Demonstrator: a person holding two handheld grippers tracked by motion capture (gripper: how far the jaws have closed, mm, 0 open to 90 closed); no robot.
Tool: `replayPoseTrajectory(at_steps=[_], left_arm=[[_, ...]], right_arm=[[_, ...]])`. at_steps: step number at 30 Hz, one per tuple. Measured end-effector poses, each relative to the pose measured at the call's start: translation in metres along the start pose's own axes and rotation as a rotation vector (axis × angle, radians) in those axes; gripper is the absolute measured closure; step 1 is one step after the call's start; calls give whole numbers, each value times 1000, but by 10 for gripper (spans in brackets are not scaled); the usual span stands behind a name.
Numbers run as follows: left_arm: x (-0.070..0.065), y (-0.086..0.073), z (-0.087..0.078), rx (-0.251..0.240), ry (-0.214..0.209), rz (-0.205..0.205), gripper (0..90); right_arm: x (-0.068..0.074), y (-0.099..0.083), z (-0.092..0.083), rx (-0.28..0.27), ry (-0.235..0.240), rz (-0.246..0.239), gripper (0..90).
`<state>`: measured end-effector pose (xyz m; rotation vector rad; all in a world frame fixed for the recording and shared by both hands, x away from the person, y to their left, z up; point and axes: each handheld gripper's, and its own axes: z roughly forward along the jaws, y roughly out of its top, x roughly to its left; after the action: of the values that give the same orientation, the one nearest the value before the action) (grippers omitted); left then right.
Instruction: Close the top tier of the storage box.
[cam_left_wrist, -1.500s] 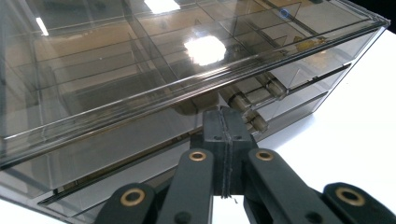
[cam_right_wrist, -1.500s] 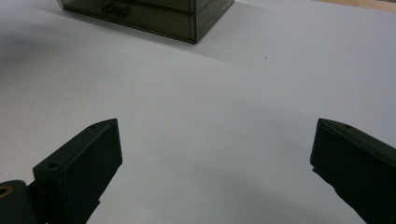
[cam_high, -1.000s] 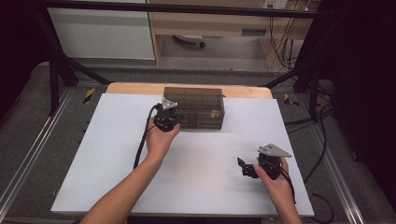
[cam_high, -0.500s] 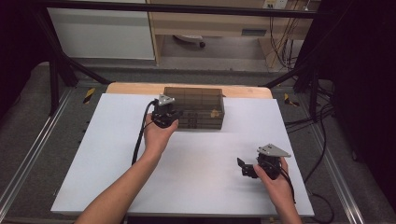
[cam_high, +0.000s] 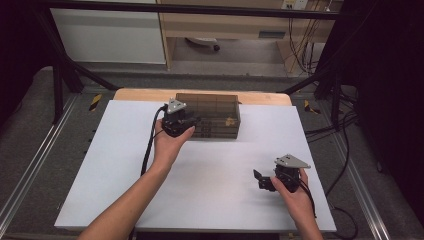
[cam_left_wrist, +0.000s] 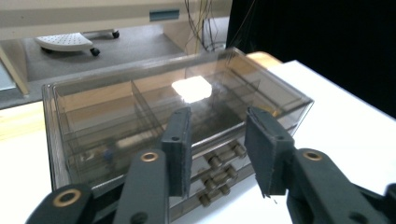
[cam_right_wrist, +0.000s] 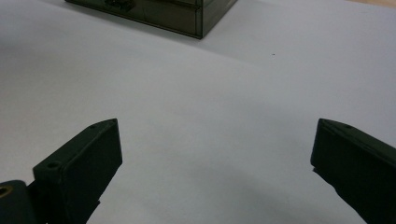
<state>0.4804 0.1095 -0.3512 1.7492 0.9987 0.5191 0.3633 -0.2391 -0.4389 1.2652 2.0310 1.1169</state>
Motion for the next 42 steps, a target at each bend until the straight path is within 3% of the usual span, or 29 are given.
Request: replayPoseTrajectory(at_steps=[7, 10, 11, 19, 24, 33, 42], left_arm=[[3, 5, -3, -3, -14, -17, 454], [3, 7, -5, -13, -4, -11, 348], [3, 8, -6, -19, 8, -3, 272], [6, 16, -11, -20, 28, -9, 110], [9, 20, -15, -21, 26, -11, 63], [15, 23, -22, -34, 58, -12, 62], [22, 15, -26, -29, 74, -6, 70]], right_arm=[[-1, 0, 0, 0, 0, 2, 25], [-1, 0, 0, 1, 0, -4, 25], [0, 0, 0, 0, -1, -6, 25], [0, 0, 0, 2, 1, -5, 25], [0, 0, 0, 3, 1, -6, 24], [1, 0, 1, 5, 4, -6, 23], [-2, 0, -1, -2, -3, 5, 23]])
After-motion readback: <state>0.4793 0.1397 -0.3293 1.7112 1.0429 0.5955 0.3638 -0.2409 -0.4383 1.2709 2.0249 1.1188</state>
